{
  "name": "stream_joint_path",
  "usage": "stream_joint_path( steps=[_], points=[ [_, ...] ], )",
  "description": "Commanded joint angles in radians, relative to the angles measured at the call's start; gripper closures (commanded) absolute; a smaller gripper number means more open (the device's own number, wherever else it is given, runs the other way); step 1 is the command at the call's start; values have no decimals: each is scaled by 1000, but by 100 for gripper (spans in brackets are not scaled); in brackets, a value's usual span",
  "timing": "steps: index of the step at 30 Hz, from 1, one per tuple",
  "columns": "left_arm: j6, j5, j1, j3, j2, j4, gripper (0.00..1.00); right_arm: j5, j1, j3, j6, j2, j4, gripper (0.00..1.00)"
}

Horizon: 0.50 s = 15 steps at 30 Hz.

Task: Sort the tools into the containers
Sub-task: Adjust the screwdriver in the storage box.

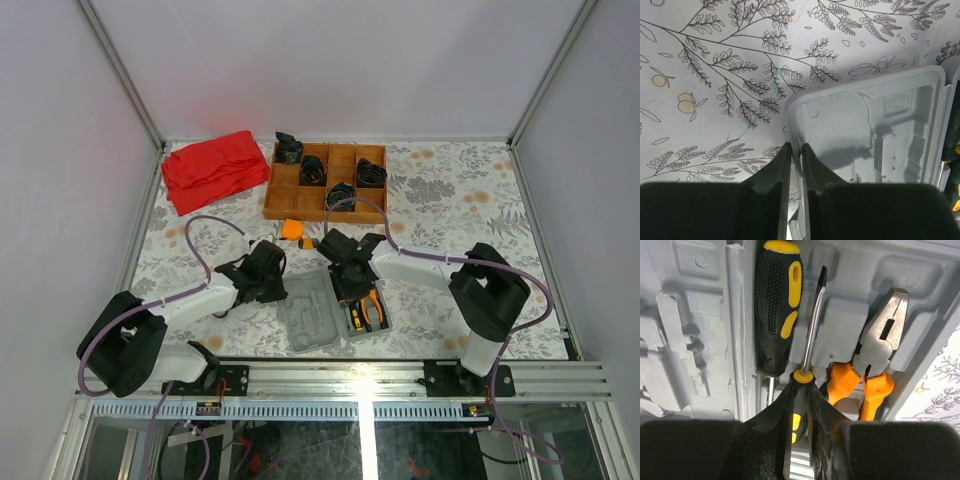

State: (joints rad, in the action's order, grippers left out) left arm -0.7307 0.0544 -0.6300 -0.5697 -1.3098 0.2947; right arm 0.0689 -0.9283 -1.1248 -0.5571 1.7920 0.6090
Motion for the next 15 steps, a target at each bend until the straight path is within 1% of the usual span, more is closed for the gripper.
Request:
stream_joint_path(
  steps=[1,5,11,15],
  points=[
    [1,-37,-36,-10,-52,-99,100,-67,-10,119,13,263,-168,100],
    [-5,-53,-45,-14,-67,-118,100,-80,-8,148,-8,297,-225,100],
    [-3,-81,-45,-30,-79,-122,100,-121,-8,229,-89,353,-383,100],
    [7,-99,-45,-42,-95,-129,100,-138,-13,253,-130,432,-454,100]
  ],
)
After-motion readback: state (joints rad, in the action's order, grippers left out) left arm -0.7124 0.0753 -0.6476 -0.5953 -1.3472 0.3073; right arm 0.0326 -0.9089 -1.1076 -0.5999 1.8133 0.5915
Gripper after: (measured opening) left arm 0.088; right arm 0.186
